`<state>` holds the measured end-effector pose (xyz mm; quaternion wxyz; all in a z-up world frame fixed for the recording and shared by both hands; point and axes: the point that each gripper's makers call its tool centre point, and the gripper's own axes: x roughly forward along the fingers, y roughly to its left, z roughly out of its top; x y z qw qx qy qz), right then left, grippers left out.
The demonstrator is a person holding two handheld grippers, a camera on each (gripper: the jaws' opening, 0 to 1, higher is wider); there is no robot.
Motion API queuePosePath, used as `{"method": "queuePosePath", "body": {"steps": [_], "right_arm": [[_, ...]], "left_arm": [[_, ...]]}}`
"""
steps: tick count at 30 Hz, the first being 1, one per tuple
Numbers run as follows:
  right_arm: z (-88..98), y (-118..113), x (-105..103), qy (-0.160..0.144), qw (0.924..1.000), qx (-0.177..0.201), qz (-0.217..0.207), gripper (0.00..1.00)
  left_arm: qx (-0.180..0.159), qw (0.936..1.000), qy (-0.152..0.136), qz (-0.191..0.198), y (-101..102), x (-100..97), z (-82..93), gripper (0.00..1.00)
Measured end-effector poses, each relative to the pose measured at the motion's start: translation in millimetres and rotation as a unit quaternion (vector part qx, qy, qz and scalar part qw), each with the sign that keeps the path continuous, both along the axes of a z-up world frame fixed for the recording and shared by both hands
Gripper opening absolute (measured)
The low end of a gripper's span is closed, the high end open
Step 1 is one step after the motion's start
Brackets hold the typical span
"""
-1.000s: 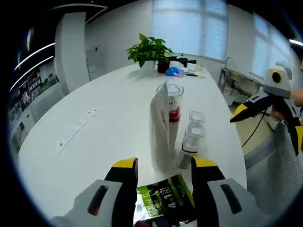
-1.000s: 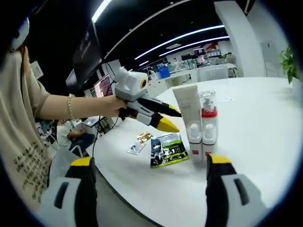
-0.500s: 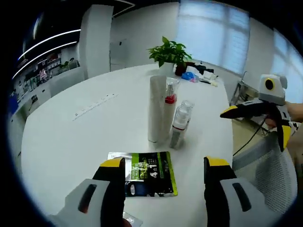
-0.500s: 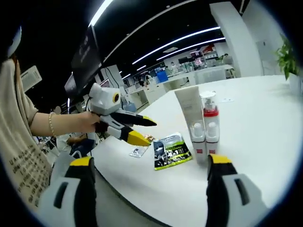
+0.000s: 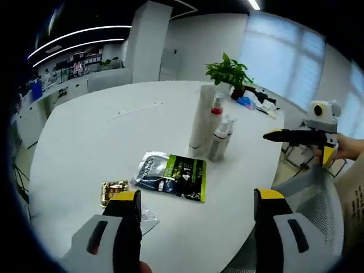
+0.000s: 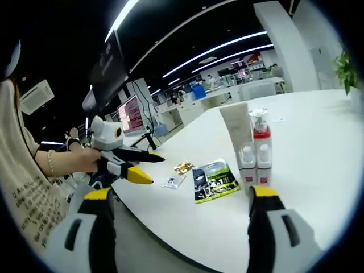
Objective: Arrange the skincare products in the storage area until every visible bottle or jar stands upright without overlapping.
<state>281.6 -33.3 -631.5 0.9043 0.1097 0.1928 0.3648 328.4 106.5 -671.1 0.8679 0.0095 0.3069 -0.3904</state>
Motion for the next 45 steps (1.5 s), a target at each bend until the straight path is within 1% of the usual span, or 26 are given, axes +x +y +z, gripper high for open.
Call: {"method": "queuePosePath", "body": {"steps": [2, 5, 10, 16, 20, 27, 37, 39, 41, 45], "right_arm": [[1.7, 3, -1, -0.001, 1.0000, 0.004, 0.003, 0.99], [1.2, 6, -3, 0.001, 1.0000, 0.008, 0.003, 0.99], [-0.1, 8, -5, 0.002, 1.0000, 0.002, 0.007, 0.99], [-0.3, 8, -6, 0.002, 1.0000, -0.001, 0.002, 0.99], [-1.7, 7, -5, 0.002, 1.0000, -0.003, 0.002, 0.99], [-4.2, 9, -6, 0.002, 0.9999, -0.011, 0.004, 0.99], [-9.4, 12, -7, 0.009, 0.9995, -0.028, 0.012, 0.98], [-11.8, 12, -6, 0.011, 0.9992, -0.035, 0.013, 0.98], [-14.1, 13, -5, 0.015, 0.9989, -0.040, 0.016, 0.98], [-21.2, 24, 4, 0.021, 0.9979, -0.052, 0.033, 1.00]], "left_arm": [[-0.002, 0.9999, 0.003, 0.010, 7, -7.4, -0.8, 0.85], [-0.006, 0.9997, 0.009, 0.020, 13, -18.0, -1.0, 0.87], [-0.010, 0.9993, 0.012, 0.034, 22, -32.5, -0.2, 0.92], [-0.012, 0.9986, 0.014, 0.049, 29, -44.9, -1.5, 0.96], [-0.005, 0.9984, 0.015, 0.054, 34, -50.7, -4.0, 0.97], [-0.005, 0.9979, 0.019, 0.062, 38, -51.6, -5.7, 0.97], [-0.006, 0.9983, 0.017, 0.056, 33, -46.2, -4.9, 0.97], [-0.007, 0.9982, 0.020, 0.056, 33, -46.3, -5.5, 0.97], [-0.019, 0.9978, 0.020, 0.060, 31, -45.7, -2.5, 0.97], [-0.020, 0.9981, 0.022, 0.055, 30, -46.8, -1.1, 0.97]]}}
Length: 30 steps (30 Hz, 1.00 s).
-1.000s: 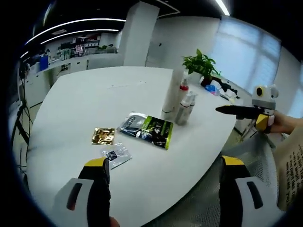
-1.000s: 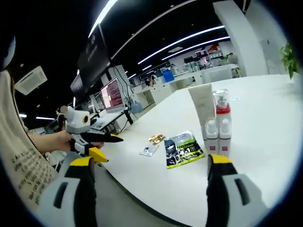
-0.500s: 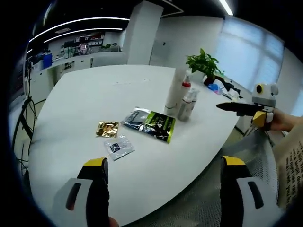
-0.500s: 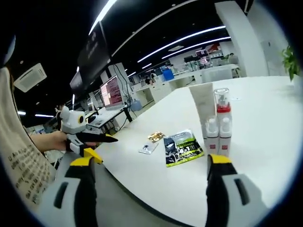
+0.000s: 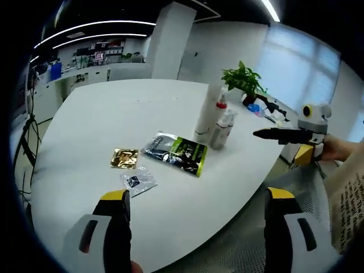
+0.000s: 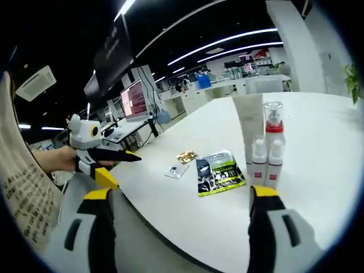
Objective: Arrange the skincare products in the storage area until every visible bottle or jar stands upright without overlapping.
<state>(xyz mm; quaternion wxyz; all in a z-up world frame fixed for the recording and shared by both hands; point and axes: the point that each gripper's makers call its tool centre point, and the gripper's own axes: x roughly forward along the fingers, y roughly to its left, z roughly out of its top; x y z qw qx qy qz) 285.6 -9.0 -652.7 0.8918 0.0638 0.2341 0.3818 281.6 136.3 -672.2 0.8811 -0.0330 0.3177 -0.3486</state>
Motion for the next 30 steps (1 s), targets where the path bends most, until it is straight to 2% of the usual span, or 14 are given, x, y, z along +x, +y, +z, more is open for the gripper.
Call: {"method": "queuePosePath", "body": {"steps": [1, 4, 8, 10, 12, 16, 17, 19, 26, 30], "right_arm": [[-1.9, 5, 1, 0.005, 1.0000, -0.001, 0.005, 1.00], [-5.9, 24, 9, -0.005, 0.9992, -0.024, 0.033, 1.00], [-14.6, 41, 23, -0.003, 0.9979, -0.047, 0.044, 1.00], [-24.8, 44, 35, -0.013, 0.9942, -0.092, 0.053, 1.00], [-28.6, 48, 44, -0.015, 0.9931, -0.104, 0.051, 1.00], [-39.0, 58, 64, -0.001, 0.9937, -0.108, 0.031, 1.00], [-47.9, 57, 68, 0.001, 0.9899, -0.137, 0.037, 1.00], [-58.1, 61, 76, -0.007, 0.9851, -0.166, 0.044, 0.97], [-83.5, 59, 106, 0.010, 0.9807, -0.195, 0.010, 0.97], [-96.2, 59, 117, 0.020, 0.9797, -0.199, -0.001, 0.97]], "left_arm": [[0.000, 1.0000, 0.000, -0.001, 0, 0.1, 0.3, 0.97], [0.000, 1.0000, -0.001, 0.001, 3, 2.8, 1.6, 0.97], [-0.004, 1.0000, 0.000, 0.006, 8, 6.5, 2.9, 0.96], [-0.003, 1.0000, 0.000, 0.007, 10, 8.1, 2.0, 0.96], [-0.004, 1.0000, 0.002, 0.008, 12, 9.5, 0.5, 0.96], [-0.007, 0.9999, 0.009, 0.011, 13, 11.4, -6.0, 0.95], [-0.007, 0.9999, 0.011, 0.010, 14, 11.5, -7.6, 0.95], [-0.009, 0.9998, 0.016, 0.010, 14, 12.4, -11.2, 0.95], [-0.015, 0.9995, 0.024, 0.015, 19, 18.3, -15.5, 0.94], [-0.018, 0.9992, 0.030, 0.017, 21, 21.9, -17.1, 0.94]]}}
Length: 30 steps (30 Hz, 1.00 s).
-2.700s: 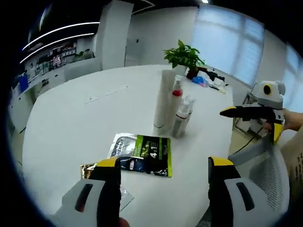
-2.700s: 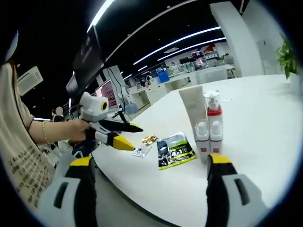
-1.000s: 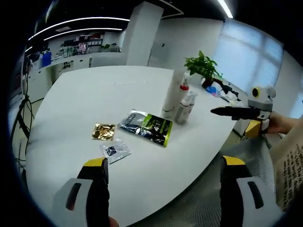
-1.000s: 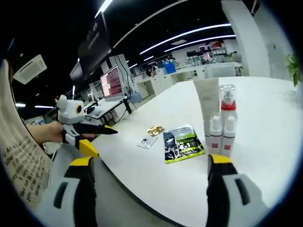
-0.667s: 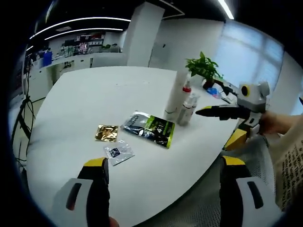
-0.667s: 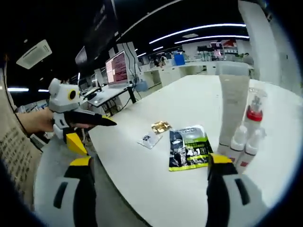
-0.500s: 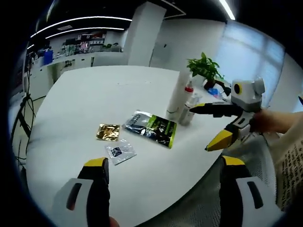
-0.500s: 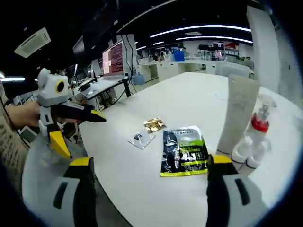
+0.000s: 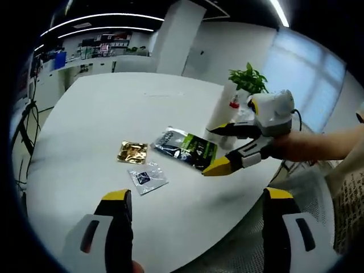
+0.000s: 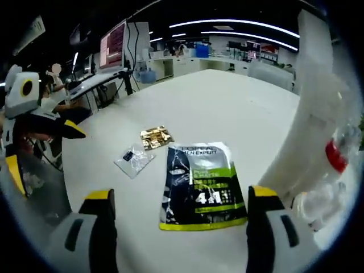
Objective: Arrange the skincare products in the storage area until every visible bottle or jar stands upright without overlapping.
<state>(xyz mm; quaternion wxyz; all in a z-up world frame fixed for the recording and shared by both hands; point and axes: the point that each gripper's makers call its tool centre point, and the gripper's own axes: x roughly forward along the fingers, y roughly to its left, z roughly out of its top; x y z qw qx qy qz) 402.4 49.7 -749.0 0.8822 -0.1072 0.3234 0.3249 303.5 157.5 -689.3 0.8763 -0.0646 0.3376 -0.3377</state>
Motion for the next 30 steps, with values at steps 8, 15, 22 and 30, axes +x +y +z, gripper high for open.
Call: {"method": "queuePosePath", "body": {"steps": [8, 15, 22, 30], "right_arm": [[-18.4, 6, 16, 0.014, 0.9999, -0.009, -0.003, 0.95], [-26.7, 5, 28, 0.020, 0.9995, -0.023, -0.006, 0.92], [-33.2, 1, 30, 0.034, 0.9989, -0.027, -0.017, 0.90], [-40.3, -4, 27, 0.035, 0.9979, -0.054, -0.011, 0.88]], "left_arm": [[-0.002, 0.9999, 0.011, -0.008, -2, 7.6, -6.0, 0.93], [-0.005, 0.9997, 0.019, -0.015, -6, 12.0, -10.2, 0.93], [-0.007, 0.9995, 0.022, -0.020, -9, 15.6, -12.4, 0.93], [-0.005, 0.9995, 0.027, -0.019, -4, 14.8, -16.4, 0.93]]}}
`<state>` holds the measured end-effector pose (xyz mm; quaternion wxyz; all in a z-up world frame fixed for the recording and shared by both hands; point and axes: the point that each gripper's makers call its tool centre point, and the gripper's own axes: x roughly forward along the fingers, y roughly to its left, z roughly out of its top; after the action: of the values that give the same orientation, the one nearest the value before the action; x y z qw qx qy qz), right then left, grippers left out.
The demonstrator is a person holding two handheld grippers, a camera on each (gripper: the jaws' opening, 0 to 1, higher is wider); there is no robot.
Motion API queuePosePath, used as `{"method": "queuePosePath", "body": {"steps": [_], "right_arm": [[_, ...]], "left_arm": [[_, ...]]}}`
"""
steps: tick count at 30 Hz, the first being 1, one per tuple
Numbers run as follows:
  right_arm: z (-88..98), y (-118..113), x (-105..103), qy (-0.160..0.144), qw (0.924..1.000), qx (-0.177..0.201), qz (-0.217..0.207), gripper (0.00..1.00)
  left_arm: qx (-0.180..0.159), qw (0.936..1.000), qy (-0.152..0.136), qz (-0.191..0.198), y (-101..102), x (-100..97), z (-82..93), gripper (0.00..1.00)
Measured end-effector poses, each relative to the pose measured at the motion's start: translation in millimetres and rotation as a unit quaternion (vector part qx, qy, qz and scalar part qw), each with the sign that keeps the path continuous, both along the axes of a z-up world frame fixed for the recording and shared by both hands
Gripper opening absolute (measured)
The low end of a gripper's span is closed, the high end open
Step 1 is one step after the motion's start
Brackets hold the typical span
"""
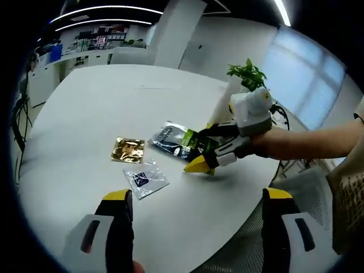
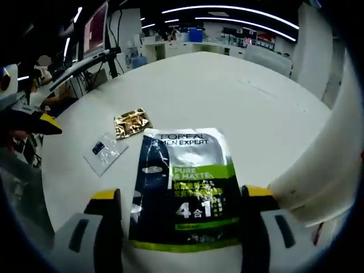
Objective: Arrange the skincare products in the storage area until every visible bottle or jar stands upright without overlapping.
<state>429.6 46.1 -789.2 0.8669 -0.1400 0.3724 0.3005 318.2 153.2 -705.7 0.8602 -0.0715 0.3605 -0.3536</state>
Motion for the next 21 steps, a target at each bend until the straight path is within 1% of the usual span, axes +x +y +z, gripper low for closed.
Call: {"method": "queuePosePath", "body": {"steps": [1, 4, 6, 8, 10, 11, 12, 13, 14, 15, 16, 17, 18, 20, 21], "right_arm": [[-0.5, 0, -1, -0.001, 1.0000, -0.005, 0.003, 0.89], [-1.4, 0, -1, -0.003, 1.0000, -0.002, 0.000, 0.88], [-0.6, 0, -4, -0.004, 1.0000, -0.004, 0.001, 0.84], [1.2, 1, -7, -0.003, 1.0000, -0.003, 0.002, 0.75], [1.0, 3, -8, -0.005, 0.9999, -0.010, 0.007, 0.72], [1.7, 5, -10, -0.007, 0.9998, -0.014, 0.013, 0.64], [2.5, 8, -13, -0.013, 0.9996, -0.018, 0.019, 0.62], [1.9, 9, -16, -0.008, 0.9997, -0.012, 0.019, 0.59], [2.2, 12, -18, -0.010, 0.9996, -0.009, 0.027, 0.44], [5.1, 17, -19, -0.013, 0.9990, 0.000, 0.043, 0.21], [7.3, 26, -25, 0.005, 0.9990, 0.037, 0.025, 0.15], [10.6, 24, -25, -0.013, 0.9984, 0.014, 0.053, 0.13], [11.4, 24, -29, -0.012, 0.9988, 0.008, 0.048, 0.12], [12.3, 26, -32, -0.005, 0.9985, 0.020, 0.050, 0.11], [13.7, 26, -33, -0.006, 0.9985, 0.023, 0.049, 0.10]], "left_arm": [[0.000, 1.0000, 0.000, 0.001, 1, 0.1, -0.1, 0.93], [0.000, 1.0000, 0.000, 0.004, 3, 0.8, 0.0, 0.92], [0.000, 1.0000, -0.001, 0.005, 3, 1.2, 0.5, 0.92], [-0.001, 1.0000, -0.002, 0.006, 3, 1.5, 1.4, 0.92], [-0.001, 1.0000, -0.003, 0.005, 2, 1.6, 2.4, 0.91], [-0.001, 1.0000, -0.003, 0.005, 2, 1.6, 2.8, 0.91], [-0.001, 1.0000, -0.004, 0.004, 1, 1.5, 3.2, 0.91], [-0.002, 1.0000, -0.004, 0.004, 1, 1.5, 3.7, 0.91], [-0.002, 1.0000, -0.005, 0.004, 0, 1.5, 4.2, 0.91], [-0.002, 1.0000, -0.006, 0.004, 0, 1.4, 5.1, 0.91], [-0.002, 1.0000, -0.007, 0.003, 0, 1.3, 5.8, 0.91], [-0.002, 1.0000, -0.007, 0.003, -1, 1.1, 6.4, 0.91], [-0.001, 1.0000, -0.008, 0.002, -1, 1.0, 7.1, 0.91], [-0.002, 0.9999, -0.010, 0.002, -1, 0.6, 8.7, 0.90], [-0.003, 0.9999, -0.011, 0.002, -1, 0.5, 10.0, 0.90]]}}
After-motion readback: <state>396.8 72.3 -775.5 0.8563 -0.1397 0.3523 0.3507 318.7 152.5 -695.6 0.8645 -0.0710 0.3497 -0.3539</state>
